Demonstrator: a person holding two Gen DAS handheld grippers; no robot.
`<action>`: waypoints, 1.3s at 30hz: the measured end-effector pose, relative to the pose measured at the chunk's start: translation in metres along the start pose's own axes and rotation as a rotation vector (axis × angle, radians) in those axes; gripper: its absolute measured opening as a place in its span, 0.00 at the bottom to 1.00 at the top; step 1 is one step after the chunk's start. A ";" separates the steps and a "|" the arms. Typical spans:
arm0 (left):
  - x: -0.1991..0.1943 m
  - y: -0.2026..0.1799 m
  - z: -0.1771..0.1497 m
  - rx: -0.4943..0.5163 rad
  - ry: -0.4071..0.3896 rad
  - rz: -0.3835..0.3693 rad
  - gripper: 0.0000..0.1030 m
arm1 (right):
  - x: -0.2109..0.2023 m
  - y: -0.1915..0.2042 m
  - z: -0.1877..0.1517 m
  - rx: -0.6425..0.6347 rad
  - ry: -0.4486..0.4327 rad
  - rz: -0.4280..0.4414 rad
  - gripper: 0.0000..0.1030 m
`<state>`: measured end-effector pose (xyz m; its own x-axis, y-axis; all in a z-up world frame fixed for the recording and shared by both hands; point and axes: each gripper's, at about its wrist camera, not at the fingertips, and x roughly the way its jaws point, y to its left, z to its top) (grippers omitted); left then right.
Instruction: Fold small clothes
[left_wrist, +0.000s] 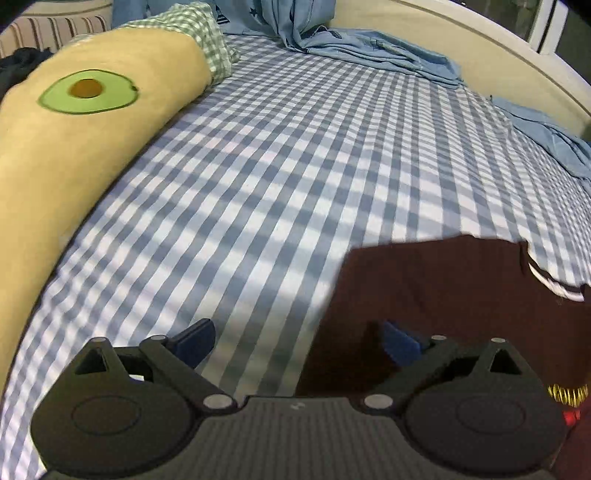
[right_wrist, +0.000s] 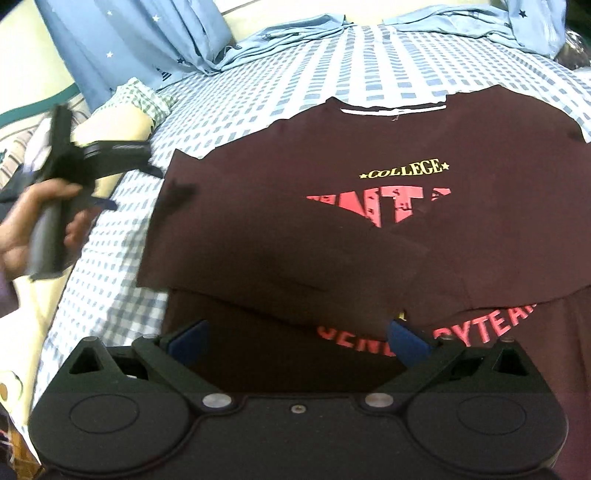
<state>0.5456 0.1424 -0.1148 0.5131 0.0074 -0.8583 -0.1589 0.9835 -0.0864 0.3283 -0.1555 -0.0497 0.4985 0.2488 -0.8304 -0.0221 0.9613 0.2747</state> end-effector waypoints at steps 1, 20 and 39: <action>0.011 -0.004 0.003 0.010 0.006 0.002 0.96 | -0.002 0.002 -0.002 0.013 0.001 -0.001 0.99; 0.056 0.024 0.007 -0.112 0.093 0.004 0.95 | -0.042 -0.021 -0.051 0.113 0.059 -0.161 0.99; -0.115 0.010 -0.144 0.049 -0.005 0.094 0.99 | -0.093 -0.085 -0.093 0.085 0.105 -0.262 0.99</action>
<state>0.3639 0.1255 -0.0901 0.5019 0.1012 -0.8590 -0.1654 0.9860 0.0196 0.2035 -0.2494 -0.0404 0.3848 0.0087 -0.9230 0.1706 0.9820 0.0804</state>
